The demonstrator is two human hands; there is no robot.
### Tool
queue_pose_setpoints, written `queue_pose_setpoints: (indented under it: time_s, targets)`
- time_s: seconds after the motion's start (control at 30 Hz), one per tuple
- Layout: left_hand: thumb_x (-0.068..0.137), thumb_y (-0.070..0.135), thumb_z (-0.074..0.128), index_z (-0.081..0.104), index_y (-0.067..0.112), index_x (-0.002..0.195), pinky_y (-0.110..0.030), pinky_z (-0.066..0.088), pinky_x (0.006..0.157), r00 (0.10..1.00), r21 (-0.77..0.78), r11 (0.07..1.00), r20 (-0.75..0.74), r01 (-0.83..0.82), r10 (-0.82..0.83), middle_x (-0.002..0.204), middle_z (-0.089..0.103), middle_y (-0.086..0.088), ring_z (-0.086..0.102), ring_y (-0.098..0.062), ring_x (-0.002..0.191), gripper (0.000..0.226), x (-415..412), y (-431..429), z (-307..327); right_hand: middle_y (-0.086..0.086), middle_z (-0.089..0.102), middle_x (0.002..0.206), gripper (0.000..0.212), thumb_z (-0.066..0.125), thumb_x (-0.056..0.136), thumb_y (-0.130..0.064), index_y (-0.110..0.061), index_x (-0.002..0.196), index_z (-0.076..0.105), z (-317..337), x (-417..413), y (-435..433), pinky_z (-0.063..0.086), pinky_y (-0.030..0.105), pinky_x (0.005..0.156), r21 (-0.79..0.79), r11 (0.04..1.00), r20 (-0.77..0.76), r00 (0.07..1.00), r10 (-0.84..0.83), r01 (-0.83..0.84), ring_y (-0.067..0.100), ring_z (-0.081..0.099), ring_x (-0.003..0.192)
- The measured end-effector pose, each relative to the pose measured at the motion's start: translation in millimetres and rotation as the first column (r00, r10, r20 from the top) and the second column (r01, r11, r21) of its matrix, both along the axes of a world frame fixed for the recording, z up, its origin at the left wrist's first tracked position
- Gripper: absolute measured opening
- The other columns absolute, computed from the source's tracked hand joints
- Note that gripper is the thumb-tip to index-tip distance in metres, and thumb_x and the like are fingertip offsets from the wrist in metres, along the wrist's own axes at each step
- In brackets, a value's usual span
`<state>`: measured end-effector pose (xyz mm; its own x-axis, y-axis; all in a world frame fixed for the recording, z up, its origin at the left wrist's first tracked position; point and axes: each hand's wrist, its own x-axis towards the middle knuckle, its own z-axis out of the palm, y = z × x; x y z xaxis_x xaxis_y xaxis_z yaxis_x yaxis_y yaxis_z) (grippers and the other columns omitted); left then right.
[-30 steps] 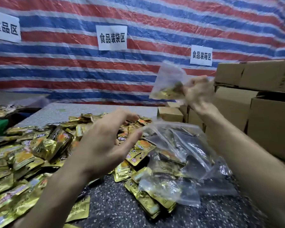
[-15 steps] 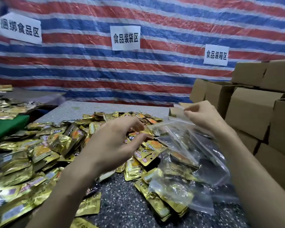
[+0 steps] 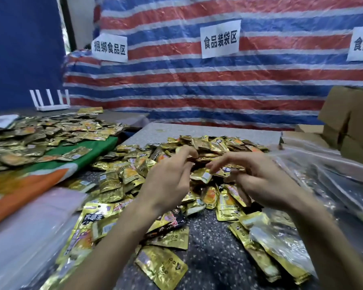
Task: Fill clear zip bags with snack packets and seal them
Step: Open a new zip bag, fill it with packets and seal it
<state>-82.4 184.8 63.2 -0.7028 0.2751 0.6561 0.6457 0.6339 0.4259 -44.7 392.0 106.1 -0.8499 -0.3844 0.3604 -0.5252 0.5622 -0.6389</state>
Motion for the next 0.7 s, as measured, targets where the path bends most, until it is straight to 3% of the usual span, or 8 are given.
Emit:
queue_pose_setpoints:
  time_s: [0.1, 0.2, 0.3, 0.37, 0.43, 0.53, 0.6, 0.7]
  targets:
    - [0.101, 0.017, 0.045, 0.052, 0.031, 0.12, -0.014, 0.035, 0.057, 0.992, 0.0, 0.992, -0.005, -0.126, 0.126, 0.076, 0.055, 0.019, 0.051, 0.004, 0.066, 0.024, 4, -42, -21, -0.029, 0.047, 0.142, 0.068, 0.04, 0.08, 0.017, -0.041, 0.099, 0.07, -1, 6, -4, 0.041, 0.039, 0.11, 0.11, 0.986, 0.076, 0.991, 0.115, -0.122, -0.003, 0.045, 0.13]
    - [0.096, 0.024, 0.055, 0.057, 0.028, 0.117, -0.038, 0.049, 0.082, 0.913, -0.128, 0.912, 0.068, -0.391, 0.401, 0.108, 0.056, 0.007, 0.056, -0.013, 0.095, 0.022, -4, -96, -40, -0.032, 0.04, 0.146, 0.046, 0.052, 0.076, -0.009, -0.038, 0.107, 0.068, 0, 12, -5, 0.035, 0.047, 0.113, 0.15, 0.975, 0.107, 0.984, 0.146, -0.161, -0.003, 0.041, 0.134]
    - [0.093, 0.031, 0.056, 0.058, 0.018, 0.12, -0.041, 0.043, 0.091, 0.62, -0.379, 0.626, 0.156, -0.682, 0.769, 0.127, 0.054, -0.005, 0.052, -0.027, 0.115, 0.03, -10, -155, -58, -0.028, 0.051, 0.138, 0.032, 0.058, 0.095, -0.01, -0.037, 0.107, 0.07, 1, 13, -3, 0.042, 0.047, 0.11, 0.149, 0.98, 0.074, 0.99, 0.123, -0.133, -0.005, 0.052, 0.122]
    - [0.093, 0.037, 0.056, 0.057, 0.014, 0.126, -0.039, 0.043, 0.095, 0.37, -0.552, 0.428, 0.22, -0.716, 0.903, 0.133, 0.053, -0.009, 0.05, -0.03, 0.12, 0.041, -7, -187, -72, -0.027, 0.058, 0.13, 0.026, 0.059, 0.097, -0.017, -0.037, 0.108, 0.07, 1, 16, -1, 0.05, 0.04, 0.103, 0.183, 0.97, 0.097, 0.985, 0.144, -0.16, -0.003, 0.06, 0.113]
    - [0.092, 0.039, 0.057, 0.058, 0.016, 0.126, -0.035, 0.045, 0.095, 0.249, -0.625, 0.372, 0.278, -0.687, 0.928, 0.132, 0.056, -0.009, 0.053, -0.03, 0.12, 0.042, -1, -206, -87, -0.026, 0.062, 0.125, 0.022, 0.058, 0.098, -0.025, -0.04, 0.11, 0.068, 0, 17, 1, 0.051, 0.037, 0.1, 0.23, 0.952, 0.143, 0.974, 0.174, -0.203, -0.001, 0.062, 0.111]
    - [0.094, 0.03, 0.056, 0.062, 0.016, 0.113, -0.031, 0.046, 0.082, 0.321, -0.562, 0.43, 0.286, -0.707, 0.903, 0.121, 0.064, -0.01, 0.06, -0.031, 0.11, 0.024, 2, -216, -94, -0.024, 0.064, 0.12, 0.019, 0.056, 0.099, -0.032, -0.043, 0.112, 0.066, 1, 19, 2, 0.049, 0.037, 0.102, 0.275, 0.936, 0.182, 0.968, 0.172, -0.218, -0.002, 0.06, 0.113]
    - [0.092, 0.025, 0.063, 0.065, 0.011, 0.095, -0.032, 0.045, 0.072, 0.377, -0.459, 0.472, 0.288, -0.752, 0.88, 0.104, 0.068, -0.012, 0.063, -0.034, 0.1, 0.015, 3, -214, -89, -0.024, 0.065, 0.121, 0.019, 0.055, 0.099, -0.035, -0.042, 0.112, 0.066, 1, 20, 1, 0.049, 0.036, 0.102, 0.291, 0.933, 0.189, 0.969, 0.162, -0.213, -0.002, 0.06, 0.114]
    - [0.084, 0.011, 0.074, 0.045, 0.01, 0.063, -0.033, 0.037, 0.062, 0.457, -0.318, 0.574, 0.375, -0.754, 0.807, 0.067, 0.051, -0.011, 0.057, -0.033, 0.071, 0.036, 1, -216, -82, -0.024, 0.065, 0.121, 0.018, 0.056, 0.098, -0.036, -0.041, 0.111, 0.067, 1, 22, 2, 0.05, 0.035, 0.101, 0.308, 0.93, 0.198, 0.969, 0.146, -0.203, -0.003, 0.061, 0.112]
